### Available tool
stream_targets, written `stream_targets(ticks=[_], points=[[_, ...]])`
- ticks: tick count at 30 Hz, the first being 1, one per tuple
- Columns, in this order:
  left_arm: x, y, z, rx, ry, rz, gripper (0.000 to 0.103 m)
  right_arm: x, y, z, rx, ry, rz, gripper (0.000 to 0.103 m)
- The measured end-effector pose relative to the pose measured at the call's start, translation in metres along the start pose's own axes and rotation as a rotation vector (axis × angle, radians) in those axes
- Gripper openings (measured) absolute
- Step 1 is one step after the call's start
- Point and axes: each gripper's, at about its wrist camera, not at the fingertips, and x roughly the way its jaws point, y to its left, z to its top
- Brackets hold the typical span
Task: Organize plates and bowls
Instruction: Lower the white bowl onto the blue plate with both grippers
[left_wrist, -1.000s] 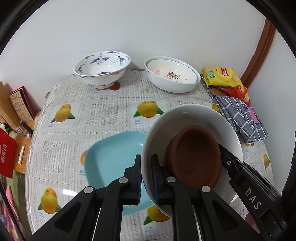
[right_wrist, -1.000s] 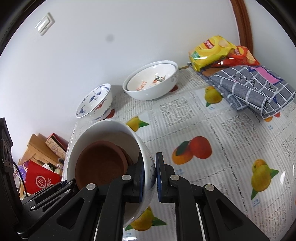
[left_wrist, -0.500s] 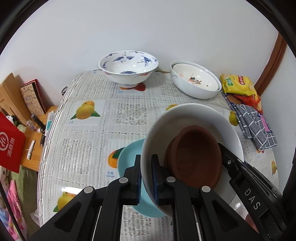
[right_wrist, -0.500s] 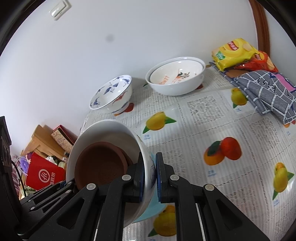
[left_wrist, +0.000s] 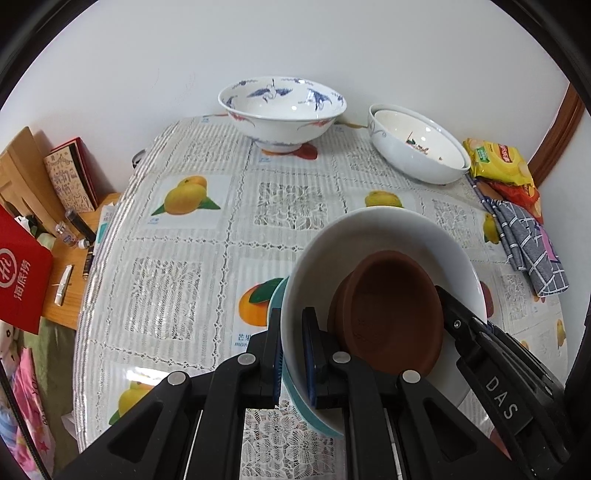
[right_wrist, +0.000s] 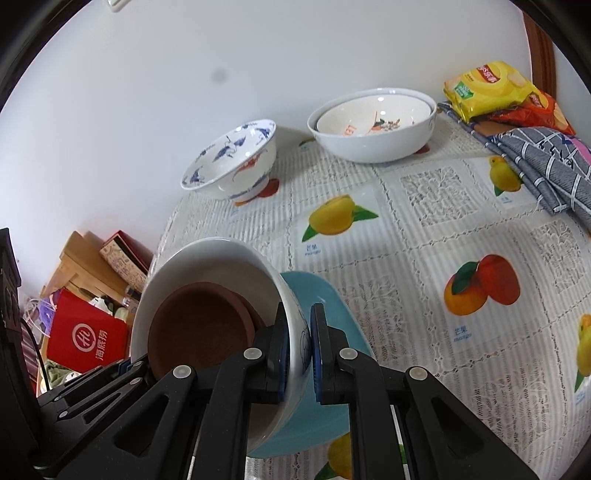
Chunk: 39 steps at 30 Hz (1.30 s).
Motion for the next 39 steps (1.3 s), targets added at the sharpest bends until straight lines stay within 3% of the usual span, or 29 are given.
stream_targets(ticks=[9, 22, 39], points=[[0.026, -0.006, -0.010, 0.002, 0.038, -0.006, 0.011, 0.027, -0.016, -0.009, 0.016, 0.078, -0.047, 0.009], [0.026, -0.005, -0.011, 0.021, 0.020, -0.018, 0.012, 0.025, -0.016, -0.010, 0.005, 0.056, -0.040, 0.010], [0.013, -0.004, -0.008, 0.041, 0.032, 0.011, 0.022, 0.019, -0.016, -0.012, -0.012, 0.059, -0.043, 0.015]])
